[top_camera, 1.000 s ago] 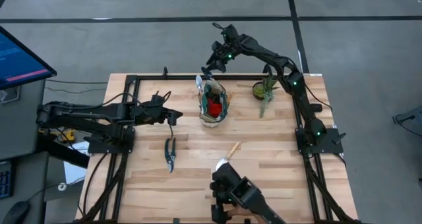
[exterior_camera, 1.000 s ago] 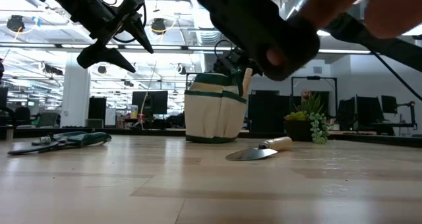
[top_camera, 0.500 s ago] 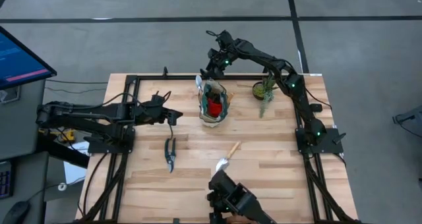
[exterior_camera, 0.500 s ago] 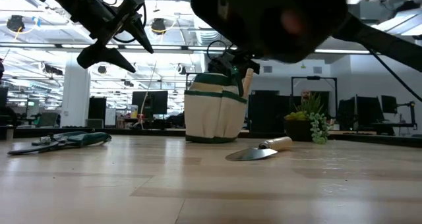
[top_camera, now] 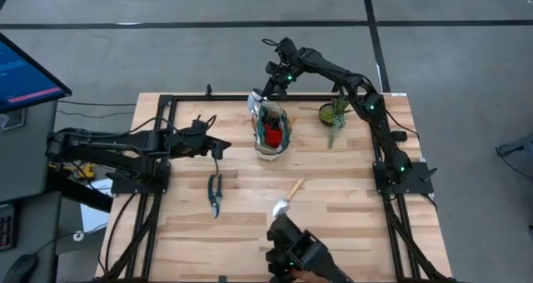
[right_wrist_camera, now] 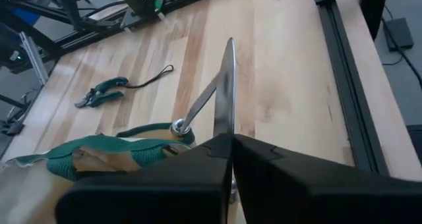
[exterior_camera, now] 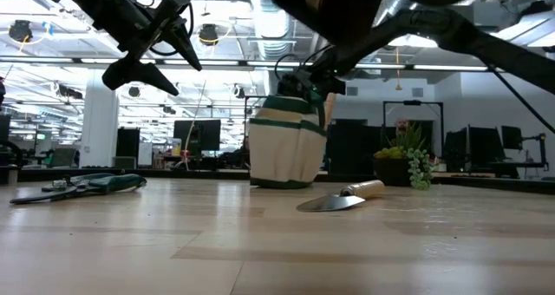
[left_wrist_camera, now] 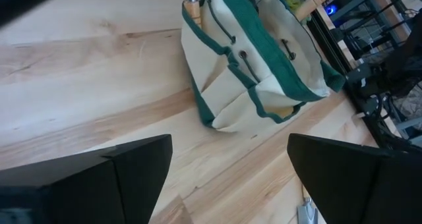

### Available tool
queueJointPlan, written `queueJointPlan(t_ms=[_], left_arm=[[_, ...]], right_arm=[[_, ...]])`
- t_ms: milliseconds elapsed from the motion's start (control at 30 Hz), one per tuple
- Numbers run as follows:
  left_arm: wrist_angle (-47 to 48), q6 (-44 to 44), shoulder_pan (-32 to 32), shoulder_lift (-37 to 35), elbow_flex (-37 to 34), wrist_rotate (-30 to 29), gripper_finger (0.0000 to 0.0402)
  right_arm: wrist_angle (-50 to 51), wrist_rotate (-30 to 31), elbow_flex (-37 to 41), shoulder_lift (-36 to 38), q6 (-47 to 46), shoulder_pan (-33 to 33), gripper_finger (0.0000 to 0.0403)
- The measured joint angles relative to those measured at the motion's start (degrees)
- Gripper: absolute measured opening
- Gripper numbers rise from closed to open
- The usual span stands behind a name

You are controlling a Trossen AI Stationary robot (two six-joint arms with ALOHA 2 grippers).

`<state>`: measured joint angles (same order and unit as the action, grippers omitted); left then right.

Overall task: Pick & Place Garden tools in Gardening bag
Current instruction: Put the brown trowel into the brown gardening bag

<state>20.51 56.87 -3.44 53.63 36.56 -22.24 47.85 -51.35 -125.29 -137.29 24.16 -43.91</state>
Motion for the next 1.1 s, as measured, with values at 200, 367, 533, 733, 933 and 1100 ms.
queueJointPlan(t_ms=[200,367,533,733,933,1100], left_arm=[[0.00,-1.16,0.00,0.00,0.00,0.00,0.0294],[0.01,-1.60,0.00,0.00,0.00,-0.02,0.0294],[0.01,-2.97,0.00,0.00,0.00,-0.02,0.0294],[0.03,-3.09,0.00,0.00,0.00,-0.02,0.0294],[0.00,-3.11,0.00,0.00,0.00,-1.12,0.0294],[-0.31,-3.11,-0.02,0.00,0.00,-3.22,0.0294]], right_arm=[[-0.01,0.81,0.00,2.85,-0.02,-0.14,0.0002],[-0.43,1.39,0.00,5.55,-0.02,-0.43,0.0001],[-0.73,1.71,0.00,6.38,-0.05,-0.38,0.0001],[-0.69,3.75,0.03,10.39,-0.20,-0.51,0.0000],[-2.64,8.38,0.02,20.79,-2.06,-2.72,0.0000],[-3.15,12.85,0.02,30.99,-4.81,-5.52,0.0000]])
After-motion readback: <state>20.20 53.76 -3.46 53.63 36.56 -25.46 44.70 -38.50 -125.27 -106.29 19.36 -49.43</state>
